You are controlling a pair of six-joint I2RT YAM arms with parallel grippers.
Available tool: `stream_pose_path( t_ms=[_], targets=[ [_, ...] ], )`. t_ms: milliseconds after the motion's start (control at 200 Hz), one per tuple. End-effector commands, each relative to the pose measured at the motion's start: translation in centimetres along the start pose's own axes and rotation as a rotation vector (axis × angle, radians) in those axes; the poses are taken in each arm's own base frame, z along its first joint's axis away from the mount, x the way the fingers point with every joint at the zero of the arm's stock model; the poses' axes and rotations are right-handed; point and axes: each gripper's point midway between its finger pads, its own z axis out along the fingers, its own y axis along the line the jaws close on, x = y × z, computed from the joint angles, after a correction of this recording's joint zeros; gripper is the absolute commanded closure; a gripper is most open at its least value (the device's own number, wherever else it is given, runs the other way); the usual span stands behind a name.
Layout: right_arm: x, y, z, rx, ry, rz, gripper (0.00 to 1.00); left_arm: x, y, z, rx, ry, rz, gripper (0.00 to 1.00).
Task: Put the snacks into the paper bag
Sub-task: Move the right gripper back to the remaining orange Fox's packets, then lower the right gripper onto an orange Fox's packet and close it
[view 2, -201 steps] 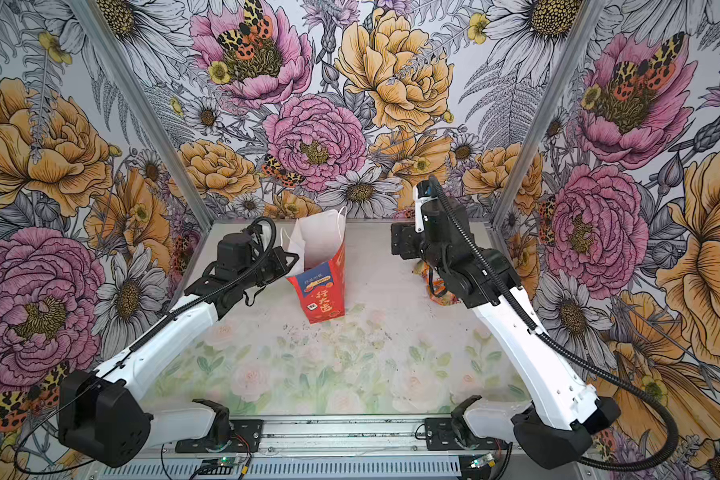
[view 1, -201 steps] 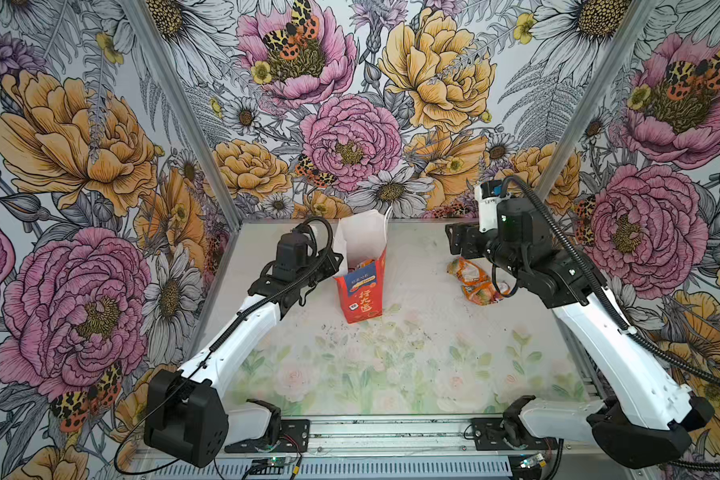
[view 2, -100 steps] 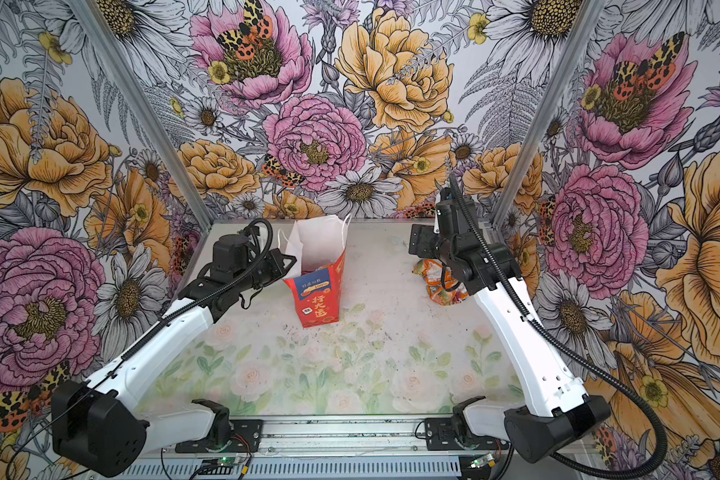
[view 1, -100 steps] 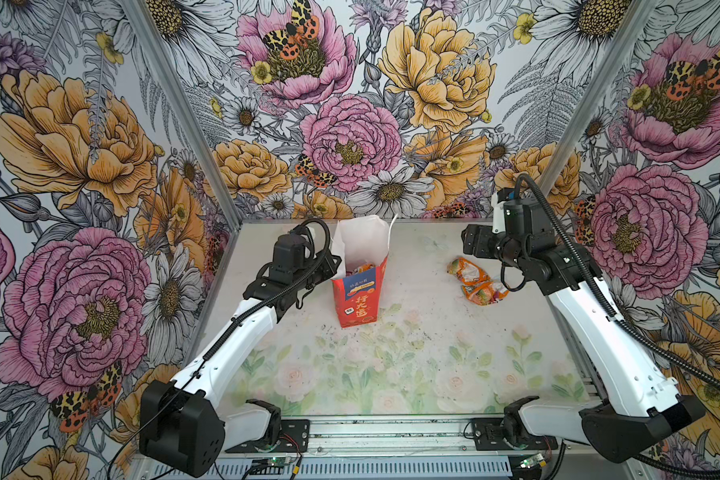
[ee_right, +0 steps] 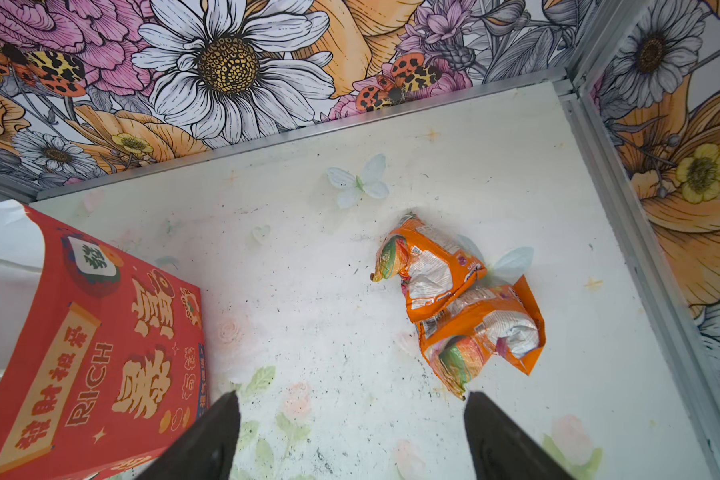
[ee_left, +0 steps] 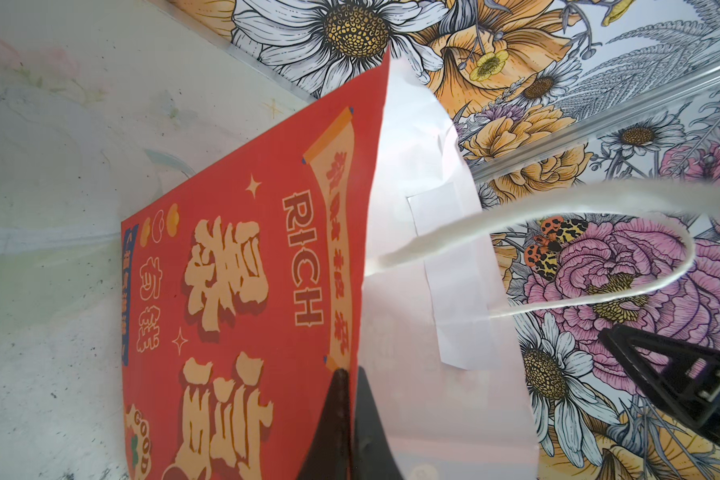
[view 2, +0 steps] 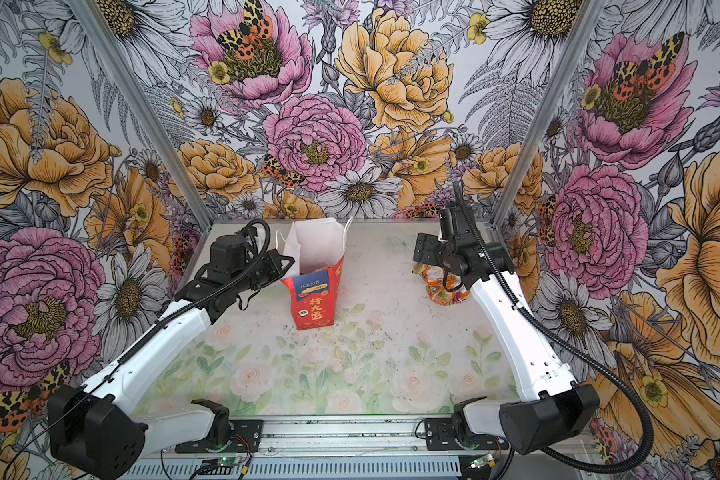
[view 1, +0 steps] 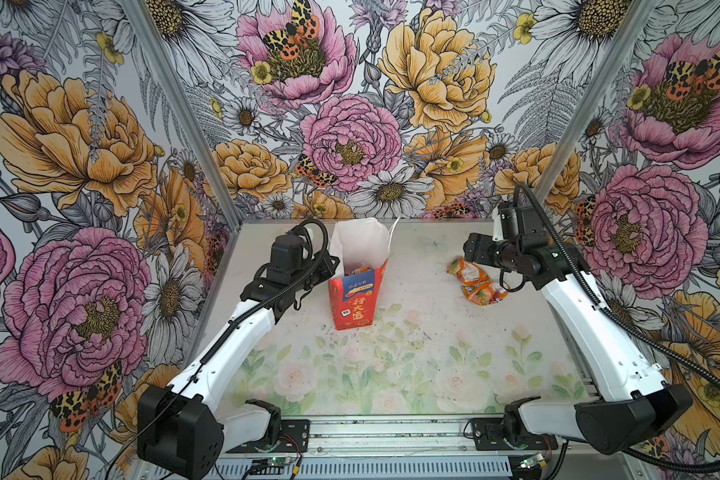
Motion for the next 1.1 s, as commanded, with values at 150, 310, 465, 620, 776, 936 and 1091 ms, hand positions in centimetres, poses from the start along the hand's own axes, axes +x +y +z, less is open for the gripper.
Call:
stream_pose_path(
  t_ms=[150,310,465,620,776,936,1091],
  targets=[
    [0.9,-1.7,0.3,0.035,0.013,0.094,0.13,-3.2,-3.3,-1.6,0.094,-0.096,0.021,1.0],
    [1.2,-2.2,0.5,0.044,0.019,0.123,0.14,-3.1,-3.1,-1.5,0.087,-0.094,0.013,1.0],
    [0.8,-3.1,0.9,0.089,0.001,0.187,0.13,-3.1,-3.0,-1.3,0.081,-0.091,0.008,1.0],
    [0.9,-4.5,1.7,0.16,-0.004,0.26,0.14,-3.2,-3.0,-1.1,0.081,-0.087,0.005,1.0],
    [1.5,-5.5,2.9,0.212,0.009,0.348,0.13,-3.2,-2.9,-1.4,0.074,-0.096,0.007,1.0],
    [2.5,-6.7,4.3,0.267,0.031,0.442,0.07,-3.2,-2.9,-1.5,0.072,-0.097,0.007,1.0],
    [3.3,-7.7,5.5,0.319,0.05,0.49,0.04,-3.3,-2.9,-1.5,0.071,-0.099,0.006,1.0]
  ],
)
